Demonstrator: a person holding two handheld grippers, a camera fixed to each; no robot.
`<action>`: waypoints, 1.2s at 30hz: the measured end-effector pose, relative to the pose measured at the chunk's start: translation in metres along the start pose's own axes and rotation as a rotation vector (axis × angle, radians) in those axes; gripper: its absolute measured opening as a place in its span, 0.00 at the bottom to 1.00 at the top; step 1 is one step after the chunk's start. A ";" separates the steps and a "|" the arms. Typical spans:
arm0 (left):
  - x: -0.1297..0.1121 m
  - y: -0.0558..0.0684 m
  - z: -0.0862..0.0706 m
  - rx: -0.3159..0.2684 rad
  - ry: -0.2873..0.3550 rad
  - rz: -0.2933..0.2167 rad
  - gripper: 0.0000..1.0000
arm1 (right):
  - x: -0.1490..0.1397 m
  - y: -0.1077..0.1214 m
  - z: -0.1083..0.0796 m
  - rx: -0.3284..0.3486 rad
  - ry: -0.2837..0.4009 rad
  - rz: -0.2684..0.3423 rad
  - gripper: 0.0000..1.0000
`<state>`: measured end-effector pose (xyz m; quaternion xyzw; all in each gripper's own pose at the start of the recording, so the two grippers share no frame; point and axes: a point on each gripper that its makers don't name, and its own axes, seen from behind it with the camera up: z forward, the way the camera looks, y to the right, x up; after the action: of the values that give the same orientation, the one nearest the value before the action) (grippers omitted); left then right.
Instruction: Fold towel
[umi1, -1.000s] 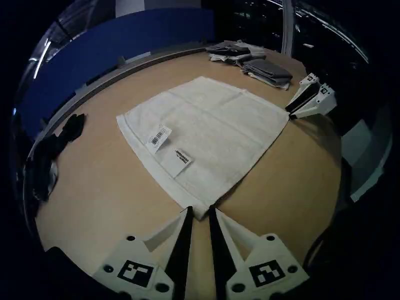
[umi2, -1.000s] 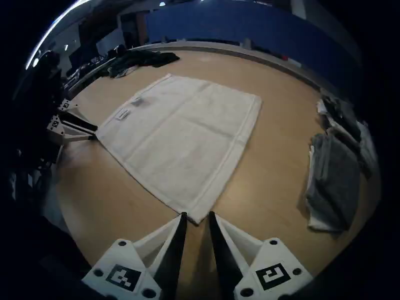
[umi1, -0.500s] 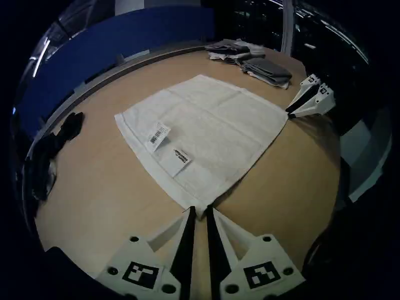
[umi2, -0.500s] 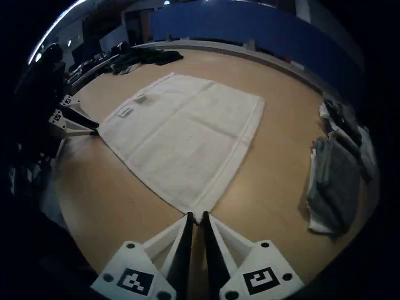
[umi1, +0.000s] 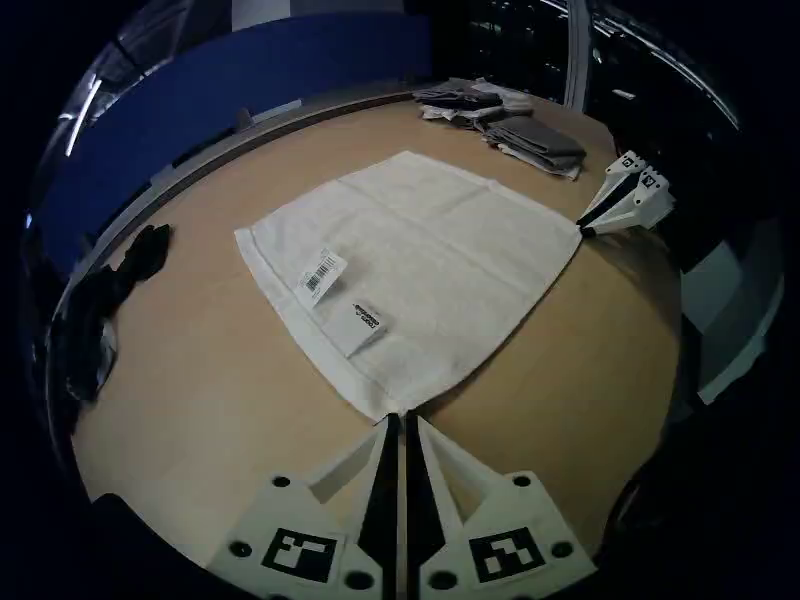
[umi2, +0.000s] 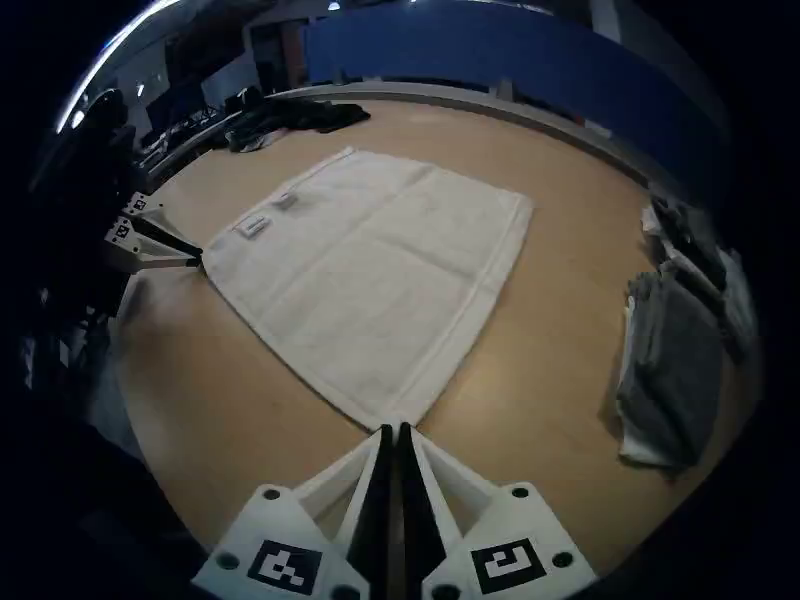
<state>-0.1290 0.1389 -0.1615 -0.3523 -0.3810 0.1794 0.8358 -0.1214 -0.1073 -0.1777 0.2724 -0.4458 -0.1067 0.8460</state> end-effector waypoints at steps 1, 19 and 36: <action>0.000 0.001 0.000 -0.004 -0.001 -0.001 0.05 | 0.001 0.000 0.000 -0.002 0.001 0.004 0.05; 0.014 0.007 -0.025 -0.007 0.014 -0.047 0.04 | 0.021 0.001 -0.021 -0.020 0.031 0.016 0.04; 0.040 0.012 -0.075 0.008 0.046 -0.129 0.04 | 0.042 -0.011 -0.073 -0.019 0.075 0.023 0.04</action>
<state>-0.0459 0.1361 -0.1842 -0.3280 -0.3828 0.1185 0.8555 -0.0365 -0.1071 -0.1874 0.2628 -0.4159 -0.0911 0.8658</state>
